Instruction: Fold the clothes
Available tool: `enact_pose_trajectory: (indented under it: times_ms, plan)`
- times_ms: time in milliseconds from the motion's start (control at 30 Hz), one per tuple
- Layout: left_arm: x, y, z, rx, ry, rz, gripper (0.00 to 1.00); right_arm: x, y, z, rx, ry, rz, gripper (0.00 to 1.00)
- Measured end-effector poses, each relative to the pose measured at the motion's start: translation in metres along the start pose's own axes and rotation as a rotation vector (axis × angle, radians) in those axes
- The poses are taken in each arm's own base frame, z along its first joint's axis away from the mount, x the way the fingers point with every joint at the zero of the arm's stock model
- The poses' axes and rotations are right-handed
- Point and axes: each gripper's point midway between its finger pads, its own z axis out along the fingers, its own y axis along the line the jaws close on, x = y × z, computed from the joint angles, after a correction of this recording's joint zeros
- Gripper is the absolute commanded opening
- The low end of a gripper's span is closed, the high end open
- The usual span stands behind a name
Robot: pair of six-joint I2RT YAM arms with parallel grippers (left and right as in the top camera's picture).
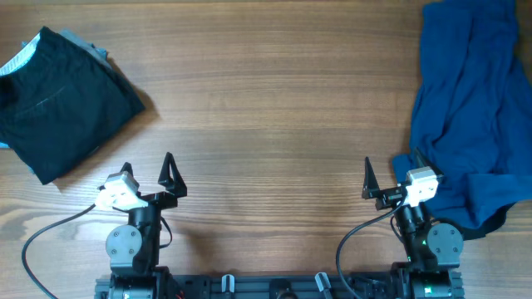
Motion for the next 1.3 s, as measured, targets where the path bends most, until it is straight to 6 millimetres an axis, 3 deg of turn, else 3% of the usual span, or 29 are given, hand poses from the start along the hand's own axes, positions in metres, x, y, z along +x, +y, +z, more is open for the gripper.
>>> enact_pose_trajectory:
  times_ms: [1000, 1300]
  plan:
    - [0.0, 0.0, 0.0, 0.0, 0.0, 0.0, 1.0, 0.0, 0.0, 0.0, 0.0, 0.0, -0.006, 1.0]
    - [0.0, -0.005, -0.0005, 0.023, 0.015, -0.005, 1.0, -0.0005, 0.0019, -0.0004, -0.01, 0.076, 0.207, 1.0]
